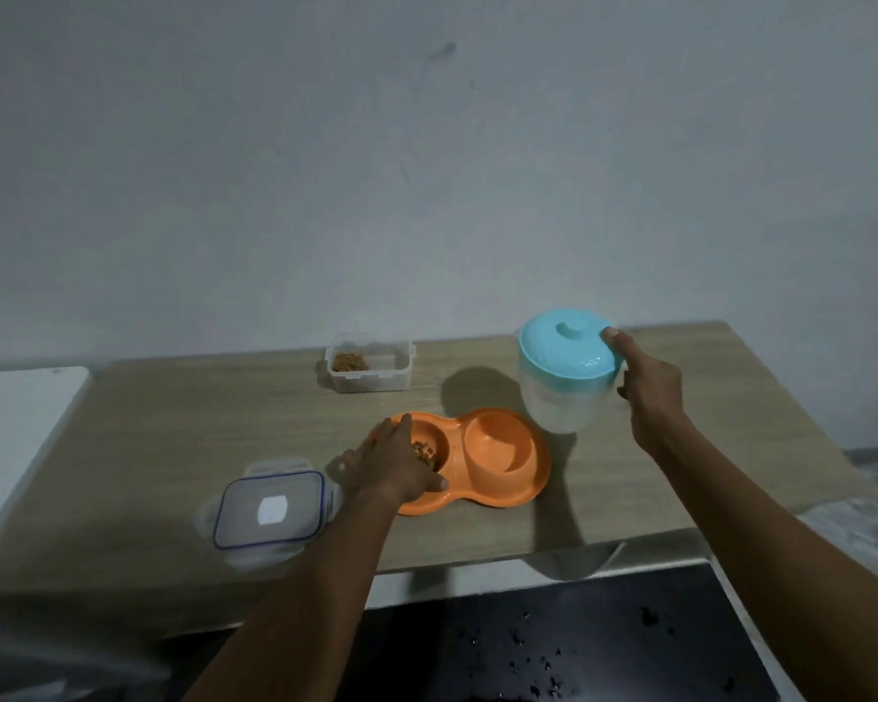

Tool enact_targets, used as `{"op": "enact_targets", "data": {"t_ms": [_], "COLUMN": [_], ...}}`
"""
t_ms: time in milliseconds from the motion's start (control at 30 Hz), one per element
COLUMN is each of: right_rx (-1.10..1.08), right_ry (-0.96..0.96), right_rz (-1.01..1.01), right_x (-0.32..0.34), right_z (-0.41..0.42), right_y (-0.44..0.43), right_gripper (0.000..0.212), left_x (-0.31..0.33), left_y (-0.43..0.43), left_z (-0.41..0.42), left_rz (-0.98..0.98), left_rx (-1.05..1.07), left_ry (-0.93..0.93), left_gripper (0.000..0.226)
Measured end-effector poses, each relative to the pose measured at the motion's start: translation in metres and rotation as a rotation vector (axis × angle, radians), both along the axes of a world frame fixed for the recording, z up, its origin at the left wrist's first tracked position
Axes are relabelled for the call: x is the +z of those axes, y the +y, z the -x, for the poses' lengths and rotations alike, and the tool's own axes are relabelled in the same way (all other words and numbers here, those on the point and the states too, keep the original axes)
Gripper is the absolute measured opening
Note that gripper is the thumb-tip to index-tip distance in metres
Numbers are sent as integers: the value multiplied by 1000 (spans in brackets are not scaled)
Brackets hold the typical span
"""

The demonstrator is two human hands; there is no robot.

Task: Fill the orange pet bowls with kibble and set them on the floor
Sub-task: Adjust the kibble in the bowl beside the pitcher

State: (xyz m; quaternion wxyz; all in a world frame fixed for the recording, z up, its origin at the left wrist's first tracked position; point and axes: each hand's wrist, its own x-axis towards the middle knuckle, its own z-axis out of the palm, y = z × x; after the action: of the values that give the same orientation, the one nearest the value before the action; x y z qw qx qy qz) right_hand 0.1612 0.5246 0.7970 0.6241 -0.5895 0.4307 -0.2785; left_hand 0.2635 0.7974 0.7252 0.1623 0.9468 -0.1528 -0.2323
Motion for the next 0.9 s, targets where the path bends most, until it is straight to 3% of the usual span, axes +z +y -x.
{"op": "enact_targets", "data": {"t_ms": [133,300,400,467,900], "right_rx": [-28,-31,-7,26,207], "right_ry": [70,137,233,274,466], "right_rz": [60,136,211,265,565], "right_x": [1,-6,-7,-8,0], "right_z": [27,55,66,67,52], "right_y": [15,33,35,33,21], "right_gripper": [71,86,74,83,75], "left_x": [-2,1,5,8,3], "left_y": [3,1,-6,-11,-20], "left_z": [-3,-6,0,0,3], "left_rz": [47,-23,-27,-41,-104], "left_rx": [-48,-182,-210,-241,-187], "left_ry": [23,-25,-69,-103,-137], "left_gripper": [121,115,110,105,107]}}
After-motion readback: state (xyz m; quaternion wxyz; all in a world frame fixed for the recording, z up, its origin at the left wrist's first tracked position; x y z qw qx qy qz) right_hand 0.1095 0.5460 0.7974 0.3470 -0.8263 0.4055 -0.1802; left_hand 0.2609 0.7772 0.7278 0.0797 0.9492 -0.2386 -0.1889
